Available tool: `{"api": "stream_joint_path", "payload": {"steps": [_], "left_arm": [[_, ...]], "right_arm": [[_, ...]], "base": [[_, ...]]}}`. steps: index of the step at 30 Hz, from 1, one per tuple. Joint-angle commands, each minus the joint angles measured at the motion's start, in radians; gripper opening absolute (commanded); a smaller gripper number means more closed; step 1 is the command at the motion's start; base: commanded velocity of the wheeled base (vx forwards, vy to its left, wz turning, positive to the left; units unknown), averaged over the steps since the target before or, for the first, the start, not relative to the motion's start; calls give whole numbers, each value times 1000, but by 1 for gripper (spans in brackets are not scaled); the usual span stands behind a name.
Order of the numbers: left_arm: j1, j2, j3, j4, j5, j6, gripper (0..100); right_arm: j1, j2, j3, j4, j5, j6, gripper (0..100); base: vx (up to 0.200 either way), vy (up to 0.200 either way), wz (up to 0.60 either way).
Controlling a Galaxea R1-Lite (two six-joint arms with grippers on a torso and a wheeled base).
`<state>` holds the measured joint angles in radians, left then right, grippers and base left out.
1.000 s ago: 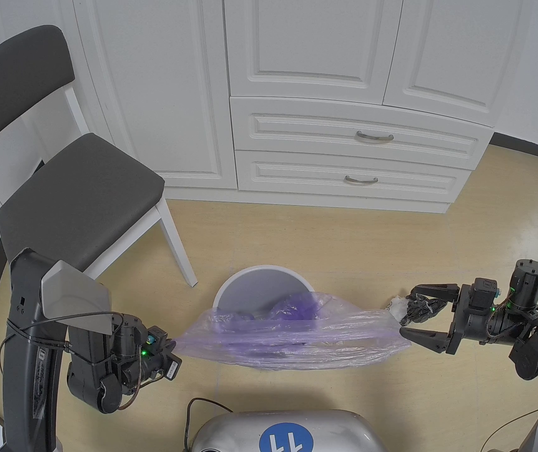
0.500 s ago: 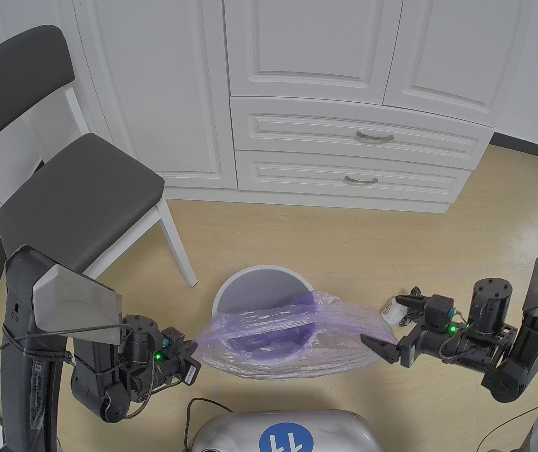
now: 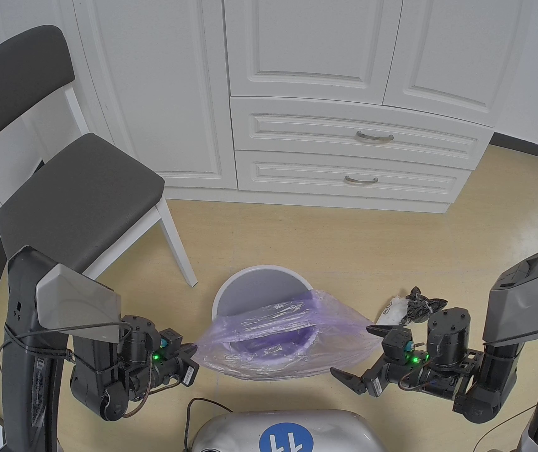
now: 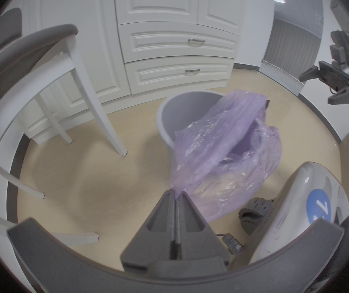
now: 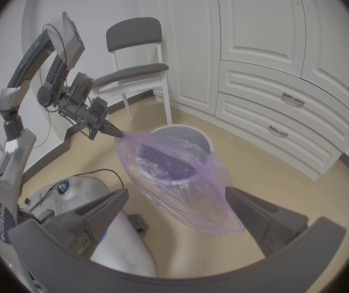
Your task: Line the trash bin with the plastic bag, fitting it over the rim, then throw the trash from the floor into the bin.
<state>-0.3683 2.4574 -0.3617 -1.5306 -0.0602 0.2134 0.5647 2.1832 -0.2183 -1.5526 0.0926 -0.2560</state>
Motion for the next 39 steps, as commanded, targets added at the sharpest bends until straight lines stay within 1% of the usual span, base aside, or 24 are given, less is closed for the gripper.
{"api": "stream_joint_path", "payload": {"steps": [1,3,8,10,11,15,16,17,18,19,20,21,22,28,33,36,37,39], "left_arm": [[38,46,-26,0,-1,1,0],[57,54,-43,0,-1,0,0],[58,49,-42,0,-1,0,0],[60,41,-36,0,-3,0,0],[62,40,-34,0,-3,0,100],[65,29,-31,-2,-9,-2,100],[63,18,-29,0,-13,-2,100],[63,18,-29,0,-13,-2,100],[63,12,-29,0,-18,-2,100],[63,8,-29,0,-16,-2,100],[63,5,-31,0,-16,-2,100],[63,3,-29,0,-16,-2,100],[62,-6,-28,0,-16,-3,100],[62,-18,-26,0,-16,-3,100],[62,-21,-26,0,-16,-3,100],[62,-21,-25,0,-16,-3,100],[62,-20,-23,0,-16,-3,100],[62,-20,-23,0,-16,-3,100]], "right_arm": [[26,63,-32,-18,-19,3,100],[37,79,-55,-18,-39,6,100],[60,86,-88,-18,-79,9,100],[81,87,-116,-18,-97,7,100],[95,92,-136,-18,-108,6,100],[141,127,-228,-18,-165,-11,100],[152,139,-246,-18,-166,-29,100],[152,139,-246,-18,-166,-29,100],[156,152,-260,-18,-168,-65,100],[156,162,-266,-18,-166,-134,100],[155,170,-270,-18,-166,-175,100],[155,171,-270,-18,-166,-187,100],[156,187,-274,-18,-166,-238,100],[139,239,-294,-18,-168,-361,100],[103,293,-365,-18,-172,-394,100],[87,311,-408,-1,-180,-399,100],[81,319,-444,20,-194,-399,100],[78,320,-457,29,-198,-399,100]], "base": [[0,0,0],[0,0,0],[0,0,0],[0,0,0],[0,0,0],[0,0,0],[0,0,0],[0,0,0],[0,0,0],[0,0,0],[0,0,0],[0,0,0],[0,0,0],[0,0,0],[0,0,0],[0,0,0],[0,0,0],[0,0,0]]}}
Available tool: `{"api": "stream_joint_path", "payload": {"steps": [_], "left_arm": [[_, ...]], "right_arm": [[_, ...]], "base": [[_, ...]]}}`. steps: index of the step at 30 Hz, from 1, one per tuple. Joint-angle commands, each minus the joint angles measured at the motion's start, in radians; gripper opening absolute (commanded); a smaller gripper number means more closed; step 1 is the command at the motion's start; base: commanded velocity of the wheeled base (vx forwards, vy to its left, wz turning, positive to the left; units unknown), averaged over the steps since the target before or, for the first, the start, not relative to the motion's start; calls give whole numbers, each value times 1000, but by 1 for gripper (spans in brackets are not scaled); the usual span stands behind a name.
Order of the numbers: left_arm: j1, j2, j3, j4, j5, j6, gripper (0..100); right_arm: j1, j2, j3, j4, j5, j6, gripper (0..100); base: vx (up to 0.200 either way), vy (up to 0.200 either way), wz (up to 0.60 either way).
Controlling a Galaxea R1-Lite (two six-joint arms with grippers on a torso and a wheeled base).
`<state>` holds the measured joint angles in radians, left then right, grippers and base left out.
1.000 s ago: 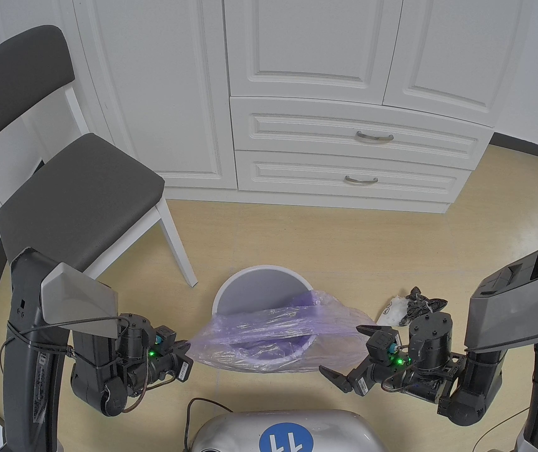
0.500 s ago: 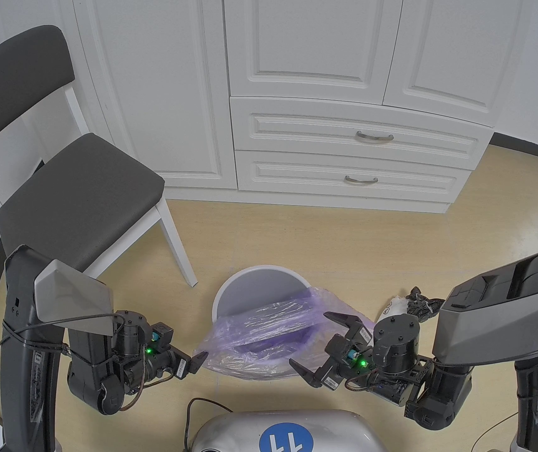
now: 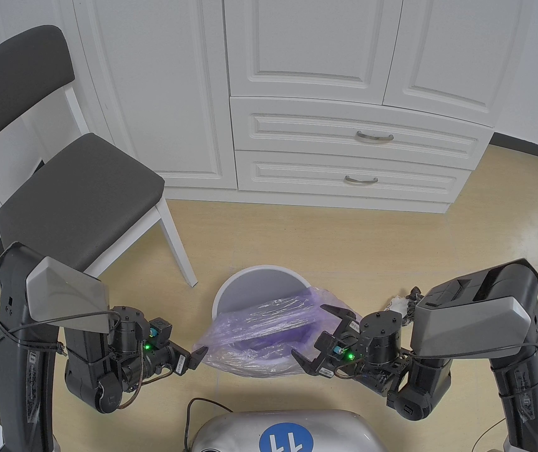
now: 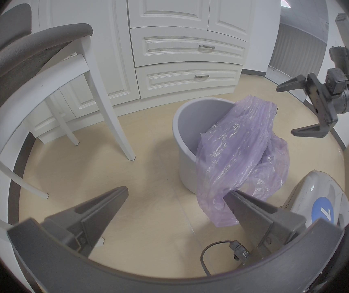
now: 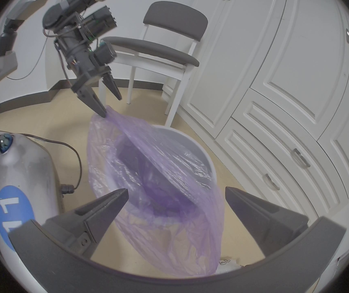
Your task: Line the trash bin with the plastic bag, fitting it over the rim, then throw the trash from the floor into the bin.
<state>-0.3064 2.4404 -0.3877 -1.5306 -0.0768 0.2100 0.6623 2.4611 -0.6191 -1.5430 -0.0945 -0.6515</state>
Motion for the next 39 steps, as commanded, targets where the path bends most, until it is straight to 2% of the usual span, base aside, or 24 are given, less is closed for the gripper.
{"api": "stream_joint_path", "payload": {"steps": [1,12,13,20,25,30,33,35,39], "left_arm": [[-2,0,6,0,0,0,100],[-2,3,16,0,-3,0,100],[-2,3,16,0,-3,2,100],[-3,5,18,0,-3,2,100],[-7,5,23,-2,-9,2,100],[-8,-6,49,-2,-67,3,100],[-11,-18,64,-3,-77,3,100],[-14,-20,67,-3,-78,3,100],[-46,-61,104,-3,-86,3,100]], "right_arm": [[-24,44,-103,57,-24,-4,100],[-36,44,-220,142,-30,-4,100],[-35,44,-229,144,-30,-4,0],[-27,42,-263,201,-28,-2,0],[-33,53,-387,281,-30,9,0],[-26,91,-541,346,-34,18,0],[-10,131,-653,383,-87,64,0],[-3,142,-682,397,-97,73,0],[13,223,-881,460,-134,104,0]], "base": [[0,0,0],[0,0,0],[0,0,0],[0,0,0],[0,0,0],[0,0,0],[0,0,0],[0,0,0],[0,0,0]]}}
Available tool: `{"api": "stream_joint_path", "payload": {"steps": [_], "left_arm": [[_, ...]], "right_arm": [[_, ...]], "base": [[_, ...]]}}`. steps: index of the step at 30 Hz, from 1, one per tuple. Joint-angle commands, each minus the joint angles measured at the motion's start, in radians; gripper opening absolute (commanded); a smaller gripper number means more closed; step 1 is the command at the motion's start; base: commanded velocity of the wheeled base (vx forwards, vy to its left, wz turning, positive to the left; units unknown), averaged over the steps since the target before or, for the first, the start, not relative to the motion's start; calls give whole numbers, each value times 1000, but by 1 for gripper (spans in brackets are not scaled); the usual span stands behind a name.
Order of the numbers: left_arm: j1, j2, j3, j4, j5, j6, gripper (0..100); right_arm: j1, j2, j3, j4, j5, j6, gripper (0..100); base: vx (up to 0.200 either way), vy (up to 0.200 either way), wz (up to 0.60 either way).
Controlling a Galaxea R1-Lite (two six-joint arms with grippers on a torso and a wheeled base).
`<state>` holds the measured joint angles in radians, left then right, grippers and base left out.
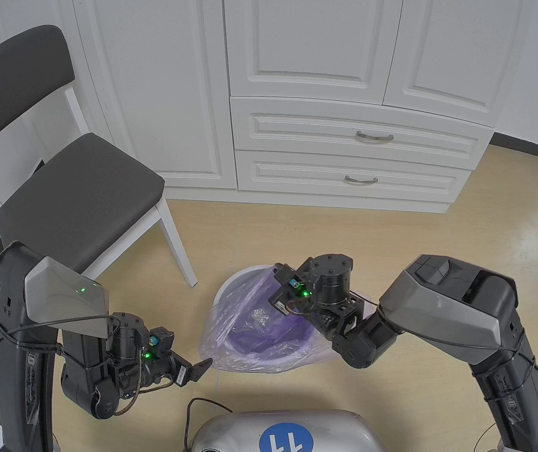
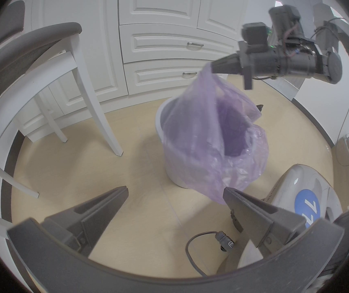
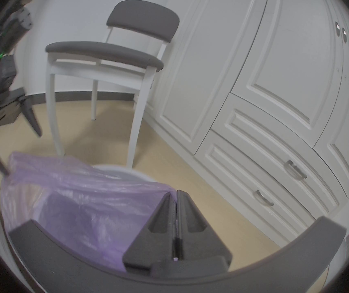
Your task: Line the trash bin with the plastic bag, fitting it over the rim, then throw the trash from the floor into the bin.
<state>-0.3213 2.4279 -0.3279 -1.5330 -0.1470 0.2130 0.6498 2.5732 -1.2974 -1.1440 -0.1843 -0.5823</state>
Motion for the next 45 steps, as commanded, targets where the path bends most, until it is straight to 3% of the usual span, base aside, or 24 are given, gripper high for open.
{"api": "stream_joint_path", "payload": {"steps": [1,10,16,23,31,39,40,45], "left_arm": [[-38,-61,52,-1,-17,0,100],[-82,-181,116,-1,-26,-1,100],[-104,-202,136,-1,-26,-1,100],[-102,-201,135,-1,-26,-1,100],[-104,-199,135,-1,-26,-1,100],[-104,-190,130,-1,-26,0,100],[-104,-190,130,-1,-26,0,100],[-101,-153,99,-1,-23,-1,100]], "right_arm": [[25,128,-238,66,-49,35,0],[36,269,-503,78,-96,41,0],[39,360,-703,159,-110,49,0],[45,383,-703,178,-104,70,0],[100,335,-703,55,-109,121,0],[119,326,-703,40,-100,142,0],[119,326,-703,40,-100,142,100],[122,300,-703,35,-100,159,100]], "base": [[0,0,0],[0,0,0],[0,0,0],[0,0,0],[0,0,0],[0,0,0],[0,0,0],[0,0,0]]}}
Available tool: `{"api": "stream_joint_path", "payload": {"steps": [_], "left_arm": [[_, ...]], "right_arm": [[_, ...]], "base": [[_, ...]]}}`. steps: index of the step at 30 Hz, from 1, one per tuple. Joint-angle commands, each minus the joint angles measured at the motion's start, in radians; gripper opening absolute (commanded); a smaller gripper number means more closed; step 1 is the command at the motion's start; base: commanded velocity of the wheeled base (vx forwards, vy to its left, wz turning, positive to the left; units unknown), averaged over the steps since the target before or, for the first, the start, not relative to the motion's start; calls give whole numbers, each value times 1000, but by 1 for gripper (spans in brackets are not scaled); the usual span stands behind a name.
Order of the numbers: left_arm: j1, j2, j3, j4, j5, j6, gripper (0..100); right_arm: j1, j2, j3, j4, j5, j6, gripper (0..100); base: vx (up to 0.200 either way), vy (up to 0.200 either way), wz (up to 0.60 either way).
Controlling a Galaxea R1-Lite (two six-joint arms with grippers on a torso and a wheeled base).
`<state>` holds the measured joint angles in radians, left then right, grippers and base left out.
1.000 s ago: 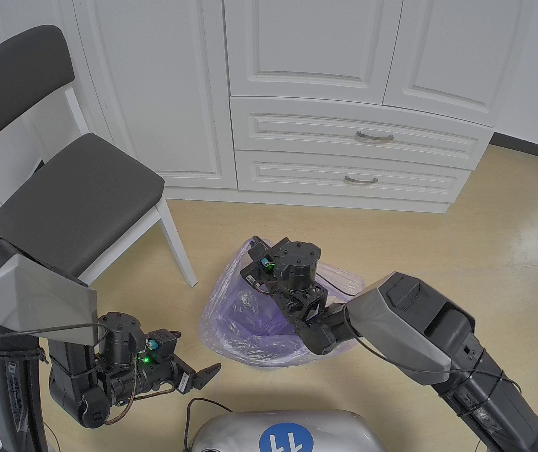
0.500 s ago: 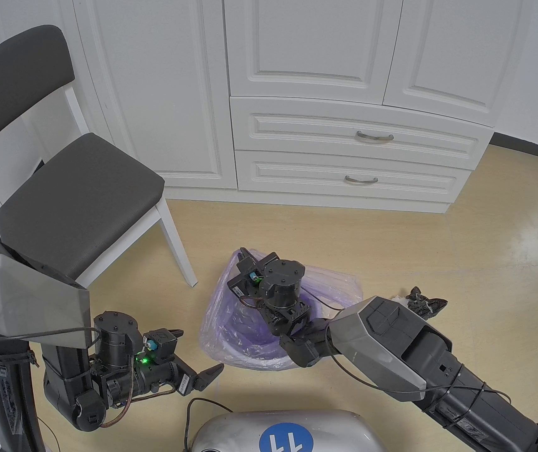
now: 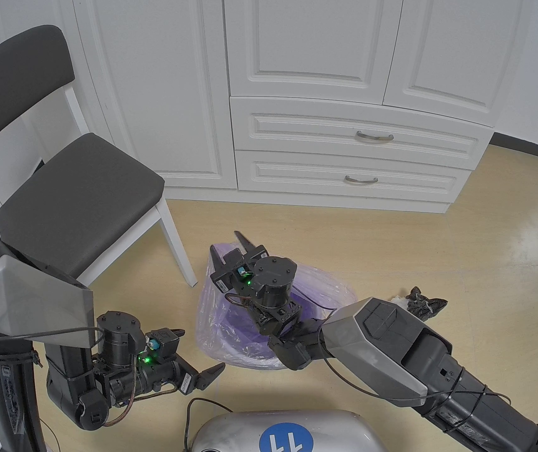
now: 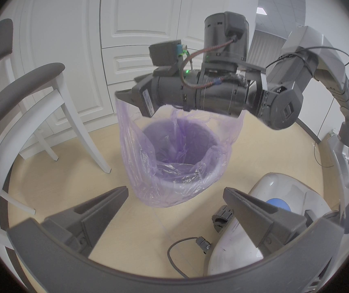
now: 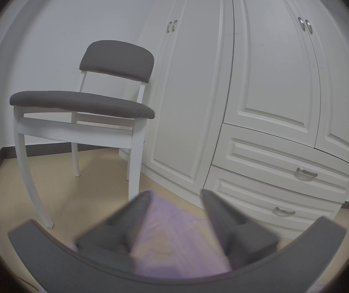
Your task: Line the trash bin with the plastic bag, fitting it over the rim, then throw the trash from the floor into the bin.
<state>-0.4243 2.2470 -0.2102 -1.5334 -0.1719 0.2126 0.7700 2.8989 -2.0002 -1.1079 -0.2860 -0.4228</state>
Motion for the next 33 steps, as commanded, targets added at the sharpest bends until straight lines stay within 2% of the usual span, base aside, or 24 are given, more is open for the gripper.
{"api": "stream_joint_path", "payload": {"steps": [1,5,6,7,8,10,11,15,16,17,19,21,25,26,27,29,32,33], "left_arm": [[4,37,-32,1,3,-4,100],[10,42,-52,1,5,-9,100],[10,42,-52,-1,5,-9,100],[12,42,-58,1,6,-12,100],[12,40,-60,1,6,-13,100],[12,34,-64,-1,6,-39,100],[12,32,-66,-1,6,-45,100],[5,23,-104,1,8,-117,100],[4,25,-117,1,8,-136,100],[4,25,-117,1,8,-136,100],[2,29,-153,4,25,-183,100],[2,36,-175,6,58,-194,100],[-10,66,-236,13,177,-196,100],[-10,66,-236,13,177,-196,100],[-21,75,-271,30,242,-196,100],[-30,68,-305,93,292,-196,100],[-34,16,-377,249,315,-196,100],[-36,-44,-456,418,316,-199,100]], "right_arm": [[0,-83,72,6,2,-1,100],[-15,-297,457,60,14,10,100],[-17,-305,469,63,14,12,100],[-20,-386,594,95,16,56,100],[-20,-402,617,100,16,70,100],[-20,-483,719,102,13,160,100],[-18,-492,732,100,11,170,100],[-20,-647,917,100,5,325,100],[-20,-669,943,102,4,361,100],[-20,-669,943,102,4,361,100],[-17,-730,994,103,4,452,100],[-21,-761,1022,103,1,472,100],[-47,-842,1158,111,1,467,100],[-47,-842,1158,111,1,467,100],[-58,-863,1222,120,1,460,100],[-67,-865,1256,126,2,457,100],[-89,-854,1270,134,4,453,100],[-100,-837,1272,134,5,453,100]], "base": [[0,0,0],[0,0,0],[0,0,0],[0,0,0],[0,0,0],[0,0,0],[0,0,0],[0,0,0],[0,0,0],[0,0,0],[0,0,0],[0,0,0],[0,0,0],[0,0,0],[0,0,0],[0,0,0],[0,0,0],[0,0,0]]}}
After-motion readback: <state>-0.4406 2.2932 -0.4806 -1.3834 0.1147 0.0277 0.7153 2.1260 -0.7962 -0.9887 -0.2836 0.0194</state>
